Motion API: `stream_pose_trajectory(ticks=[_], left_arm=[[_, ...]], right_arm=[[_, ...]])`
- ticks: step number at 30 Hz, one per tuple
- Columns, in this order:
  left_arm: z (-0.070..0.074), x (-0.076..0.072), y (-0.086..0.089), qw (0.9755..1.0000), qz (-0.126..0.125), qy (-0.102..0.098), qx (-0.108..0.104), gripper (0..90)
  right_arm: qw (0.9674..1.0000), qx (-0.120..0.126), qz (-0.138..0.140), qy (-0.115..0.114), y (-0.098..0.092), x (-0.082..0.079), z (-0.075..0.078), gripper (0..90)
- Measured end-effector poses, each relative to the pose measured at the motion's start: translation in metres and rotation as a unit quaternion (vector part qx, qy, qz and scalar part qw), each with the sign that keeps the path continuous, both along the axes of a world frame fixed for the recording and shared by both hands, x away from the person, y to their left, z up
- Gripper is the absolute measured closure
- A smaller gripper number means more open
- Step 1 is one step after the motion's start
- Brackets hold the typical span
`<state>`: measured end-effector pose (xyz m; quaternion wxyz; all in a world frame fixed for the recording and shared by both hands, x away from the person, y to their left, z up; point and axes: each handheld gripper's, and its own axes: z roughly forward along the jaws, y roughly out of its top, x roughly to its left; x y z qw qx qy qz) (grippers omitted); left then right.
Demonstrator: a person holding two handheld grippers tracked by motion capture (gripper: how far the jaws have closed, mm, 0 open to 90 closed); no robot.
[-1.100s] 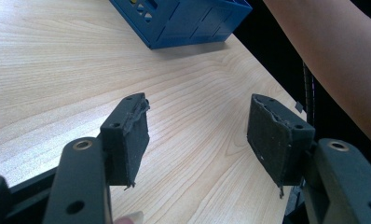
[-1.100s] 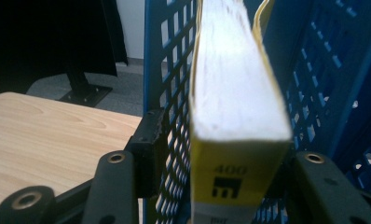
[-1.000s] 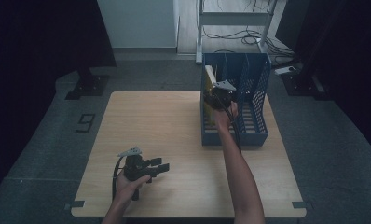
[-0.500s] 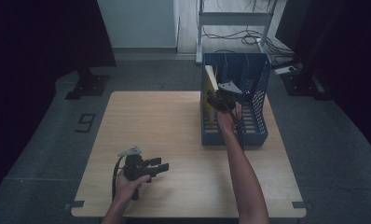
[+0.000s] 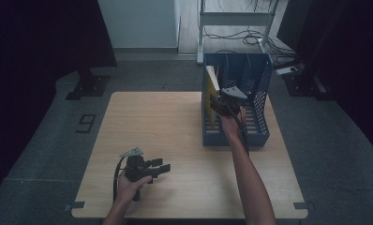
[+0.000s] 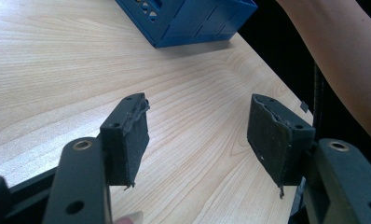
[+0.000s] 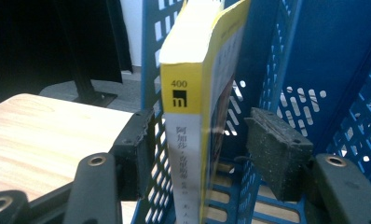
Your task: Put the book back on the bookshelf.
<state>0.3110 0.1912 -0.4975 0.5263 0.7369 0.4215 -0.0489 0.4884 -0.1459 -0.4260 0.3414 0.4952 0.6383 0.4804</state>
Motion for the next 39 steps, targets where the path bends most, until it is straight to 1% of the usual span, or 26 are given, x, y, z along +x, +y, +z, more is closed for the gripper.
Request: stream_pose_trajectory(ticks=[8,12,16,18,20,21,22,23,24,26,28,30,32,34,39], left_arm=[[-0.001,0.000,-0.001,1.0000,-0.002,0.002,0.001,38.1],[-0.001,0.000,-0.002,1.0000,-0.003,0.001,0.003,38.1],[-0.001,0.000,-0.002,1.0000,-0.004,0.001,0.002,38.1],[-0.002,-0.001,-0.003,1.0000,-0.003,0.001,0.003,38.1],[-0.002,0.000,-0.003,1.0000,-0.004,0.002,0.005,38.1],[-0.002,0.000,-0.003,1.0000,-0.004,0.002,0.005,38.1],[-0.002,0.000,-0.003,1.0000,-0.004,0.002,0.005,38.1],[-0.002,0.000,-0.003,1.0000,-0.004,0.003,0.005,38.1],[-0.003,0.000,-0.003,1.0000,-0.004,0.002,0.006,38.1],[-0.003,0.000,-0.003,1.0000,-0.004,0.002,0.008,38.1],[-0.003,0.000,-0.003,1.0000,-0.003,0.002,0.007,38.1],[-0.002,0.000,-0.002,1.0000,-0.001,0.000,0.009,38.0],[-0.002,0.000,-0.001,0.9999,0.001,-0.001,0.012,38.0],[-0.002,0.000,0.000,0.9999,0.003,-0.002,0.015,38.0],[-0.003,0.001,0.000,0.9999,0.003,-0.001,0.015,38.0]], right_arm=[[0.9998,0.001,0.017,-0.005,-0.003,-0.018,0.001,40.9],[0.9997,-0.002,0.026,-0.001,-0.006,-0.029,0.001,40.4],[0.9994,-0.006,0.033,-0.006,-0.012,-0.043,0.001,41.2],[0.9993,-0.007,0.038,-0.004,-0.015,-0.050,0.002,41.2],[0.9990,-0.006,0.042,-0.010,-0.017,-0.058,0.001,41.7],[0.9989,-0.003,0.046,-0.011,-0.019,-0.062,0.001,41.7],[0.9985,0.008,0.053,-0.007,-0.020,-0.068,0.001,41.6],[0.9983,0.014,0.056,-0.007,-0.021,-0.070,0.000,41.7],[0.9979,0.020,0.061,-0.009,-0.023,-0.076,0.000,41.7],[0.9976,0.016,0.067,-0.009,-0.024,-0.085,-0.002,41.6],[0.9970,0.025,0.073,-0.011,-0.026,-0.094,-0.004,41.6],[0.9965,0.025,0.079,-0.008,-0.028,-0.102,-0.006,41.5],[0.9964,0.025,0.081,-0.011,-0.030,-0.114,-0.010,41.6],[0.9963,0.025,0.082,-0.012,-0.033,-0.121,-0.013,41.5],[0.9964,0.022,0.081,-0.014,-0.042,-0.145,-0.028,41.2]])
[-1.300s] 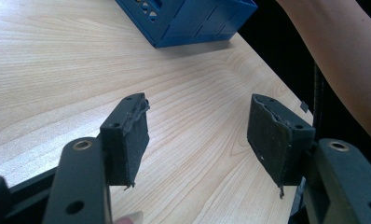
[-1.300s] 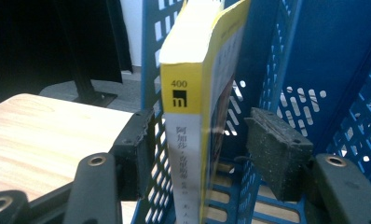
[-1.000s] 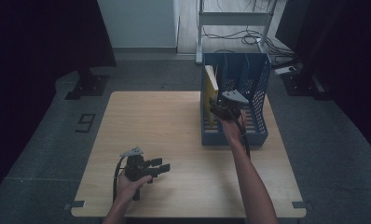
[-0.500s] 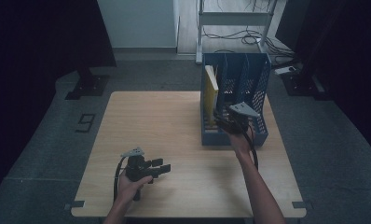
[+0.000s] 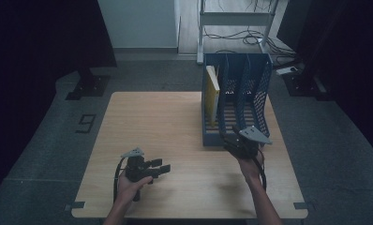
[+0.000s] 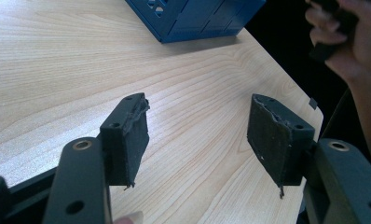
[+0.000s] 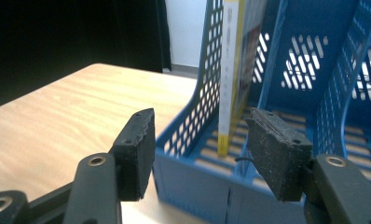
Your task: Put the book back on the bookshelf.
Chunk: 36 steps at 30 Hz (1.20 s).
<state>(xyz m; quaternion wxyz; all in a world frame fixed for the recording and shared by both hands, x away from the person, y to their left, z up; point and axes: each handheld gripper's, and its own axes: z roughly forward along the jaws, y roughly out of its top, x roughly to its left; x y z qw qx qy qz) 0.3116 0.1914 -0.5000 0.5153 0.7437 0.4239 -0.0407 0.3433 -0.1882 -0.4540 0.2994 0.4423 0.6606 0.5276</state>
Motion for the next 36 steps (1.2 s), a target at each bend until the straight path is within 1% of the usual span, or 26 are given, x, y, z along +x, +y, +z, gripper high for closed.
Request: stream_pose_trajectory(ticks=[3,6,8,10,12,15,16,19,20,22,24,26,29,36], left_arm=[[0.000,0.000,0.000,1.0000,0.000,0.001,-0.001,38.0],[0.000,0.000,0.001,1.0000,0.002,0.001,-0.005,38.0],[0.000,0.000,0.001,1.0000,0.002,0.002,-0.006,38.0],[0.000,0.000,0.001,1.0000,0.001,0.002,-0.005,38.0],[0.000,0.000,0.001,1.0000,0.001,0.003,-0.005,38.0],[0.000,0.000,0.001,1.0000,0.001,0.003,-0.004,38.0],[-0.001,0.001,0.002,1.0000,0.003,0.003,-0.004,38.0],[-0.002,0.001,0.000,1.0000,0.002,0.004,-0.004,38.1],[-0.002,0.001,0.000,1.0000,0.001,0.004,-0.003,38.0],[-0.003,0.001,-0.002,1.0000,-0.002,0.006,0.000,38.1],[-0.004,0.001,-0.003,1.0000,-0.003,0.006,0.001,38.0],[-0.003,0.001,-0.003,1.0000,-0.002,0.007,0.001,38.0],[-0.003,0.002,-0.002,1.0000,0.000,0.005,0.000,38.0],[-0.006,0.003,-0.001,0.9999,0.000,0.011,0.002,38.1]], right_arm=[[0.9999,0.013,0.003,0.004,-0.008,-0.012,-0.011,41.1],[0.9999,0.012,-0.001,0.008,-0.015,-0.022,-0.024,41.1],[0.9997,0.018,-0.003,0.016,-0.020,-0.028,-0.034,41.1],[0.9996,0.017,0.000,0.021,-0.023,-0.032,-0.041,41.1],[0.9997,0.011,-0.001,0.023,-0.026,-0.036,-0.048,41.1],[0.9993,-0.017,0.004,0.032,-0.029,-0.040,-0.054,41.1],[0.9992,-0.022,0.004,0.033,-0.030,-0.041,-0.056,41.1],[0.9982,-0.033,0.005,0.049,-0.035,-0.046,-0.067,41.1],[0.9977,-0.039,0.004,0.055,-0.036,-0.047,-0.070,41.0],[0.9968,-0.045,0.004,0.066,-0.039,-0.047,-0.076,41.0],[0.9961,-0.045,0.003,0.076,-0.040,-0.046,-0.080,40.9],[0.9951,-0.051,0.001,0.085,-0.040,-0.044,-0.083,40.2],[0.9945,-0.062,-0.012,0.084,-0.038,-0.043,-0.086,40.0],[0.9944,-0.057,-0.015,0.088,-0.042,-0.042,-0.087,39.9]])
